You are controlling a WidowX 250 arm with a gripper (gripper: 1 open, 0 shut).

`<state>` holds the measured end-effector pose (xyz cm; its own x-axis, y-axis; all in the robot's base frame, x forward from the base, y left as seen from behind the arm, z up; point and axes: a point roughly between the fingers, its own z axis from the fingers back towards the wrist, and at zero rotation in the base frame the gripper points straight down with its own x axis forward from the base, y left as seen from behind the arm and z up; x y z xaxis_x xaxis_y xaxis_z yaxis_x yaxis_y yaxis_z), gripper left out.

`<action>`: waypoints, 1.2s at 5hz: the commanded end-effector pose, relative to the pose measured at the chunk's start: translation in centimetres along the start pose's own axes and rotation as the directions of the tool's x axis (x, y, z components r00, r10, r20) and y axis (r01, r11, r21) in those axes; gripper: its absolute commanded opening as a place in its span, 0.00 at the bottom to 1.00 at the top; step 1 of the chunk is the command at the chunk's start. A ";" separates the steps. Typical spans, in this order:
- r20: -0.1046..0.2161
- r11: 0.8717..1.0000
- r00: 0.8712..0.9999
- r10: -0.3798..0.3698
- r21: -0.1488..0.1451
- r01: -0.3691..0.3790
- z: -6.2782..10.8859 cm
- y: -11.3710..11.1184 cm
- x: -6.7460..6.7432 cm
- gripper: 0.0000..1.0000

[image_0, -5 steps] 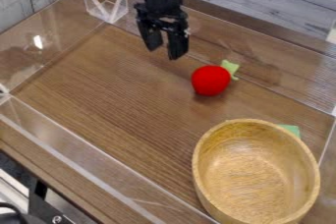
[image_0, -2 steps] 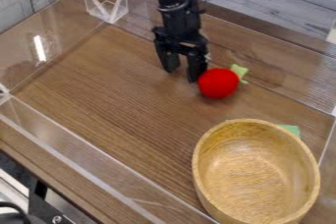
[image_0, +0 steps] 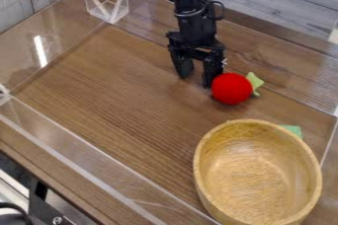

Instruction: Move the red object to the right side of the table

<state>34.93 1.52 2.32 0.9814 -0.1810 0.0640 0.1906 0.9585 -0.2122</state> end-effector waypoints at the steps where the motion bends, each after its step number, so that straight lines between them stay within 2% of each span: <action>1: 0.045 0.999 0.999 -0.022 0.024 0.021 1.4 0.7 1.1 1.00; 3: 0.062 0.997 0.997 0.056 0.044 -0.058 3.1 1.9 0.6 1.00; 4: 0.059 0.998 0.998 0.032 0.047 -0.035 4.0 2.7 0.9 1.00; 6: 0.112 0.990 0.988 0.110 0.074 -0.119 6.3 5.6 -0.2 1.00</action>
<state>34.76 7.86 4.07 0.9970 -0.0484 0.0610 0.0587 0.9820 -0.1794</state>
